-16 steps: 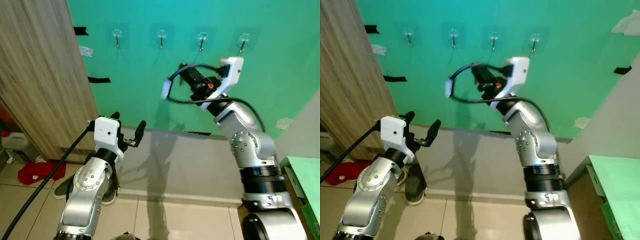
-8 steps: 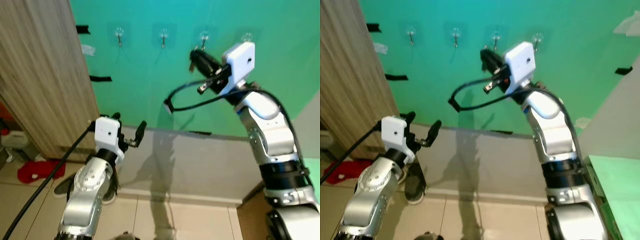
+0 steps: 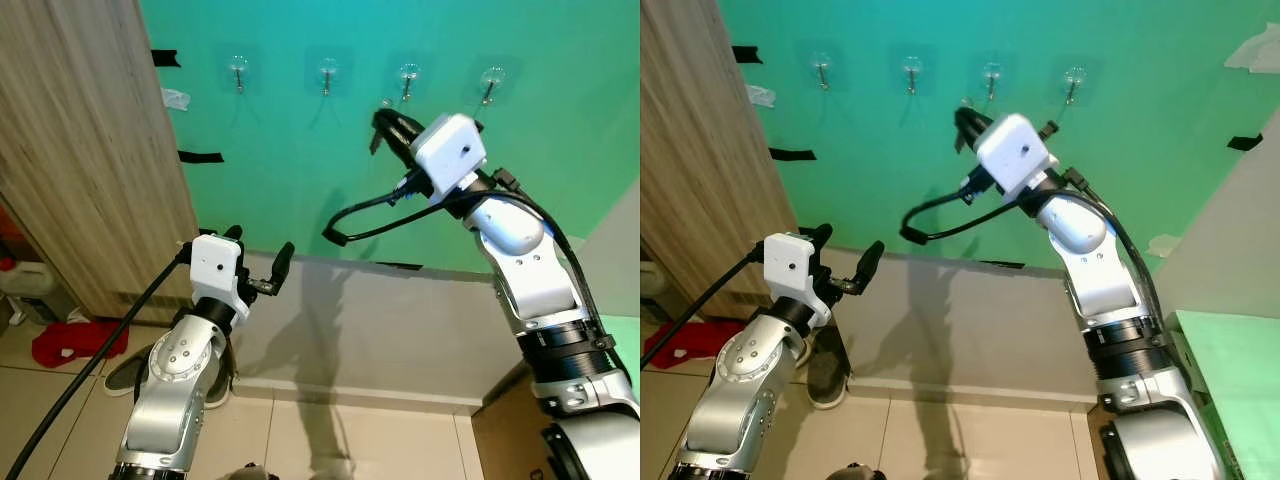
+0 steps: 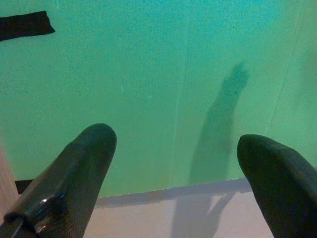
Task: Hang keys on a hook
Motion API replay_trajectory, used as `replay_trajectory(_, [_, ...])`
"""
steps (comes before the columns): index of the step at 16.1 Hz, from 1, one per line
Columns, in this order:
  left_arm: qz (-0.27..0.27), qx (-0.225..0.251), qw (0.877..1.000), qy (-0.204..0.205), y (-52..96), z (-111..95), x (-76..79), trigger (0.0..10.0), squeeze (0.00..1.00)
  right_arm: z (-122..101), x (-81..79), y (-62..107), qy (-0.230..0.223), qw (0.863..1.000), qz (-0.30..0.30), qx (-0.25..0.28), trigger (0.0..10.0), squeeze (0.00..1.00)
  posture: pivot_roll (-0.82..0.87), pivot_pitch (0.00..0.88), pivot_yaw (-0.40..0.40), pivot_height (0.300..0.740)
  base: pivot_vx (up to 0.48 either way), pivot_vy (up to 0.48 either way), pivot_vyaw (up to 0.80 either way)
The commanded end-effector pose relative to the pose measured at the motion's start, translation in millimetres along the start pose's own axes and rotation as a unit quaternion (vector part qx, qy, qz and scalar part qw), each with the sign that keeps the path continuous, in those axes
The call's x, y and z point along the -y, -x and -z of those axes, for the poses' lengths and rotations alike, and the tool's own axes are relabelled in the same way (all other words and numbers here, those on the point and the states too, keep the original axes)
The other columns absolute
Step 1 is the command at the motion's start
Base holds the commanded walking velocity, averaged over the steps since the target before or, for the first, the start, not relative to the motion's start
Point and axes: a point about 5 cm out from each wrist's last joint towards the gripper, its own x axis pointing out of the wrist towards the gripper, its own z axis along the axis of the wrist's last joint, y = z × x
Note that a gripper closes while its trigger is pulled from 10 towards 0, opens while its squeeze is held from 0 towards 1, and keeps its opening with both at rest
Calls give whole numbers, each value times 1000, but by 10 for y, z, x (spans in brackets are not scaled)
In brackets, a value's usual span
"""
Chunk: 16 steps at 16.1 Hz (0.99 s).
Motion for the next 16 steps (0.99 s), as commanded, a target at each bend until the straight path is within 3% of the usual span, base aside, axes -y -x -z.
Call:
replay_trajectory(1, [8,0,1000,0,-30,-9,13,10000,0,27,48,17,23,1000,17,-5,0,0,119,0,-28,740,0,0,0])
replay_trajectory(8, [11,0,1000,-3,-47,-11,0,10000,0,141,7,37,32,998,52,-10,0,0,123,0,-25,740,0,0,0])
replay_trajectory(13, [10,1,1000,-5,-60,-19,-9,10000,0,190,48,-42,-4,997,73,-11,0,0,129,0,-26,740,0,0,0])
replay_trajectory(16, [9,0,1000,-5,-57,-18,-9,10000,0,173,59,-91,4,997,72,-5,0,0,130,0,-26,740,0,0,0])
